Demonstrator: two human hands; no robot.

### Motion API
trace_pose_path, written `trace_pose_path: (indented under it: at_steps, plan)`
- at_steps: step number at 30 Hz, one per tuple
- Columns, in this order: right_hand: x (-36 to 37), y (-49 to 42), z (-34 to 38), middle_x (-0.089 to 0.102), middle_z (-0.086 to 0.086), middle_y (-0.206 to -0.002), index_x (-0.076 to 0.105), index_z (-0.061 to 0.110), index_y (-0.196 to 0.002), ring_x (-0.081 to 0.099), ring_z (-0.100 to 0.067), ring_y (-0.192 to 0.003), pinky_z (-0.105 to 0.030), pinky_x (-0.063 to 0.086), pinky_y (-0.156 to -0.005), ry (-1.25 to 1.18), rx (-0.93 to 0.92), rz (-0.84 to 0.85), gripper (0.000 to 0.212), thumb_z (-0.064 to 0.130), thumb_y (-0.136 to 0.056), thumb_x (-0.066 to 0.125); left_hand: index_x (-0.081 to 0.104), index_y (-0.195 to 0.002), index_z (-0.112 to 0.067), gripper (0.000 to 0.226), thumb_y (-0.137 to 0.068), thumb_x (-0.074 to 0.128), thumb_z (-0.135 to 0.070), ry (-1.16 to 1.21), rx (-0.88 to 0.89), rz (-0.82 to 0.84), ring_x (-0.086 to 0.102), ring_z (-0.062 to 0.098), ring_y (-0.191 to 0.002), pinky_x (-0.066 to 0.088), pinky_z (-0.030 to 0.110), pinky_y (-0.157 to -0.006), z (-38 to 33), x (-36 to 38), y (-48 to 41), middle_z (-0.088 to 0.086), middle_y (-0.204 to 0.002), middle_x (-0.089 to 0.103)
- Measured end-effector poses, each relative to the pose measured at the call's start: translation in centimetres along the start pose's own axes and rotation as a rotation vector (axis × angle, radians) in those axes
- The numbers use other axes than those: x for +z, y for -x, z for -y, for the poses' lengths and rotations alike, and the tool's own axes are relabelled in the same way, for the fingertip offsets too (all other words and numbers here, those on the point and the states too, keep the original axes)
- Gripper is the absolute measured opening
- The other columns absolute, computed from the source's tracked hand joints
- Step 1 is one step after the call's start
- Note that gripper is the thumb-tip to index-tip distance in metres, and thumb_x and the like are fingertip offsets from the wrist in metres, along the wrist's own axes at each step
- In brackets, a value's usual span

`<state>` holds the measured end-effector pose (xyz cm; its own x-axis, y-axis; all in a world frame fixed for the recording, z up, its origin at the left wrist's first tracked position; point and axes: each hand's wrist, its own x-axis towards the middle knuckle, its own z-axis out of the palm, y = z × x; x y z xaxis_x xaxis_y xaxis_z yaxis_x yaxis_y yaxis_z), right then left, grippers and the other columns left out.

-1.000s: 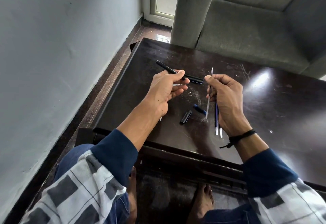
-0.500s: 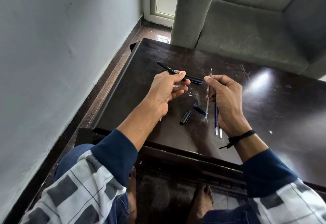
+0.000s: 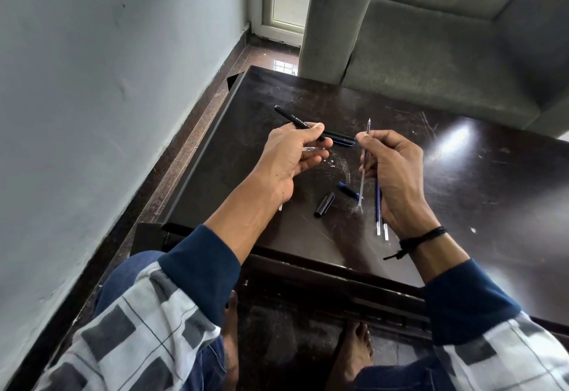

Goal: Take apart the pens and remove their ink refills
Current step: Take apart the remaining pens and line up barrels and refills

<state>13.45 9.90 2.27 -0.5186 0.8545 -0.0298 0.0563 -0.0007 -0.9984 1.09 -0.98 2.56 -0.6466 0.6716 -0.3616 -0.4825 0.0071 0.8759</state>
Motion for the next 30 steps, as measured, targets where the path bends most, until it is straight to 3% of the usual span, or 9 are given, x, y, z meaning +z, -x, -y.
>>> trace_pose_path:
  at_steps: [30]
  plan:
    - [0.05, -0.05, -0.04, 0.057, 0.004, -0.058, 0.072, 0.005, -0.095, 0.049, -0.010, -0.053, -0.024, 0.042, -0.054, -0.010, -0.004, 0.000, 0.010, 0.015, -0.093, 0.073, 0.070, -0.106, -0.013, 0.013, -0.096, 0.067, -0.021, 0.008, 0.009, -0.003, 0.072, 0.020, -0.083, 0.058, 0.026, -0.074, -0.23, 0.02, 0.23, 0.012, -0.099, 0.078]
